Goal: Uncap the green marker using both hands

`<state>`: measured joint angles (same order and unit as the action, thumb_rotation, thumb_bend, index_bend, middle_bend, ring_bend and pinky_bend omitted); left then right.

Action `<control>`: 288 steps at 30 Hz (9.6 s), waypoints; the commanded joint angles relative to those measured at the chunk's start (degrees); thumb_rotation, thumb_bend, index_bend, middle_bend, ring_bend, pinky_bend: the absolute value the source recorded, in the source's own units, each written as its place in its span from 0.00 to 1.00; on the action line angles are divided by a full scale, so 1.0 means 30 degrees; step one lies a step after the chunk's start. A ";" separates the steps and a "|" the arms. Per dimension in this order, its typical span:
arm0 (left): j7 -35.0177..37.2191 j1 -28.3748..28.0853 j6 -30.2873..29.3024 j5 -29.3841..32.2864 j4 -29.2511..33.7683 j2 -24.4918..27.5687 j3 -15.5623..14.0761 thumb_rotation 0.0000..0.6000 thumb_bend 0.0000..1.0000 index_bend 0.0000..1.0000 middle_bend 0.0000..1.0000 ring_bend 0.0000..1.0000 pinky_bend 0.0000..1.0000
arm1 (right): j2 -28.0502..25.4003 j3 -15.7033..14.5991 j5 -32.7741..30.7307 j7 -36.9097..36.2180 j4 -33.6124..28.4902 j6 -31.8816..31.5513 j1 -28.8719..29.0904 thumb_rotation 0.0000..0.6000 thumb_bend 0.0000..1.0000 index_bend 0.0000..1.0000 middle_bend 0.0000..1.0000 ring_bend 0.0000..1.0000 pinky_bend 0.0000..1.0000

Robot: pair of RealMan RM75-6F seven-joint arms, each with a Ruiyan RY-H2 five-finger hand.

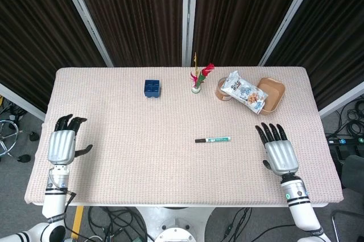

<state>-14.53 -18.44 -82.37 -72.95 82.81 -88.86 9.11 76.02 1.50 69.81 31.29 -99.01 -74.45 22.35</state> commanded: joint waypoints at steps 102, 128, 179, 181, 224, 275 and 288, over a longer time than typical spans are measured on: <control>0.3146 -0.1304 0.4904 0.1390 -0.1614 0.0376 0.0295 1.00 0.03 0.25 0.24 0.12 0.15 | 0.8817 0.2540 -1.0053 0.5680 0.7486 0.4070 0.7307 1.00 0.29 0.47 0.45 0.91 0.99; 0.2981 -0.2391 0.5281 0.1954 -0.2024 -0.0302 0.1576 1.00 0.03 0.26 0.24 0.12 0.16 | 1.0359 0.3967 -0.8132 0.5281 0.8118 0.0870 0.6963 1.00 0.33 0.64 0.57 0.92 0.99; -0.6187 -0.8670 0.5353 0.8346 -0.2144 -0.5750 0.4185 1.00 0.09 0.40 0.42 0.34 0.42 | 1.7994 0.9437 -0.6878 0.6284 1.5521 0.1141 1.2397 1.00 0.33 0.67 0.59 0.92 0.99; -0.6445 -0.8998 0.5300 0.8510 -0.2337 -0.6057 0.4390 1.00 0.09 0.40 0.42 0.34 0.42 | 1.7994 0.9597 -0.7083 0.6416 1.5731 0.1285 1.2694 1.00 0.33 0.67 0.59 0.92 0.99; -0.7303 -1.0729 0.4898 1.0147 -0.3185 -0.7417 0.5113 1.00 0.32 0.60 0.61 0.55 0.60 | 1.7994 0.7555 -1.0385 0.5342 1.6863 0.0889 1.5208 1.00 0.33 0.67 0.59 0.92 0.99; 0.0552 -0.5559 0.8438 0.7612 -0.2216 -0.2813 0.1441 1.00 0.18 0.41 0.40 0.36 0.43 | 0.9643 0.4221 -0.8606 0.6550 0.4682 -0.2647 0.5229 1.00 0.15 0.60 0.54 0.91 0.99; 0.1545 -0.4753 0.6715 0.5966 -0.1005 -0.1478 0.1832 1.00 0.12 0.32 0.32 0.30 0.31 | 0.7600 0.4390 -0.8230 0.6936 0.1158 -0.3871 0.4215 1.00 0.03 0.36 0.36 0.89 0.98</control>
<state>-9.81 -33.34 -60.80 -54.44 78.54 -94.30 14.19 100.79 14.69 43.26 52.98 -92.80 -84.06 36.19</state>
